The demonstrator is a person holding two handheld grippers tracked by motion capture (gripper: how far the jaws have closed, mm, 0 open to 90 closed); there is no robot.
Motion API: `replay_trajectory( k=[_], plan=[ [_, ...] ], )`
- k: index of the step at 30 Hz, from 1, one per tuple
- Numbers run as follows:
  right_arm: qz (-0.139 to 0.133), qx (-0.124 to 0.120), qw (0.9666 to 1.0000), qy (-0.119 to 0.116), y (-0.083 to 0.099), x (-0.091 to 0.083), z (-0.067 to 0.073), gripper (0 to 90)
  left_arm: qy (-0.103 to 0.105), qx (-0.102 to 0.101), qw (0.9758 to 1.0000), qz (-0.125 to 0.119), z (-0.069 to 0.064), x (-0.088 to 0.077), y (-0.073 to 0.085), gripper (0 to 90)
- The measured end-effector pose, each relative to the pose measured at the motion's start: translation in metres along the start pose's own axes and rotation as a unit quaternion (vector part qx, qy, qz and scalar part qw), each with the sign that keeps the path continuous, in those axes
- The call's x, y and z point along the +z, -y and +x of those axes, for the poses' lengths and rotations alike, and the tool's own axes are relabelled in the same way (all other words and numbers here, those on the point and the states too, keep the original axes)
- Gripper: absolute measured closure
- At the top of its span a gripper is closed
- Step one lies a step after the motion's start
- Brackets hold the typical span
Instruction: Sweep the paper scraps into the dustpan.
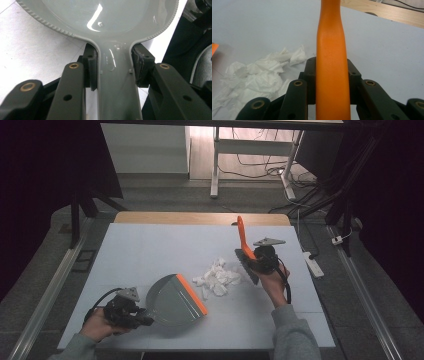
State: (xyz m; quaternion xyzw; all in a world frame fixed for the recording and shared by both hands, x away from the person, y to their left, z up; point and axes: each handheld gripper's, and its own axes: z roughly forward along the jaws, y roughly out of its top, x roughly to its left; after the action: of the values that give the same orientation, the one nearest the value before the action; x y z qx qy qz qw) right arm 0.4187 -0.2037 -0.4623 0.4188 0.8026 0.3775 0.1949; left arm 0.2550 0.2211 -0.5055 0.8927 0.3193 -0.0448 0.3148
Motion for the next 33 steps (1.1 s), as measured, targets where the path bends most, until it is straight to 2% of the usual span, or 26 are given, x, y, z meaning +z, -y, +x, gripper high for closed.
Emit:
replay_trajectory(
  k=[6, 13, 21, 33],
  plan=[
    [0.003, 0.004, 1.0, 0.008, 0.0, 0.009, -0.003, 70.5, 0.001, 0.0, 1.0, 0.005, 0.001, 0.002, -0.001, 61.5],
    [0.016, -0.007, 0.9998, 0.014, -0.005, 0.021, -0.003, 70.5, 0.001, 0.002, 0.9999, 0.011, 0.001, 0.006, -0.002, 61.5],
    [0.028, -0.006, 0.9995, 0.016, -0.008, 0.035, -0.003, 70.5, 0.003, 0.002, 0.9999, 0.012, 0.002, 0.007, -0.003, 61.5],
    [0.045, -0.017, 0.9987, 0.019, -0.016, 0.049, 0.004, 70.5, 0.01, 0.005, 0.9997, 0.021, 0.003, 0.014, -0.006, 61.5]
  ],
)
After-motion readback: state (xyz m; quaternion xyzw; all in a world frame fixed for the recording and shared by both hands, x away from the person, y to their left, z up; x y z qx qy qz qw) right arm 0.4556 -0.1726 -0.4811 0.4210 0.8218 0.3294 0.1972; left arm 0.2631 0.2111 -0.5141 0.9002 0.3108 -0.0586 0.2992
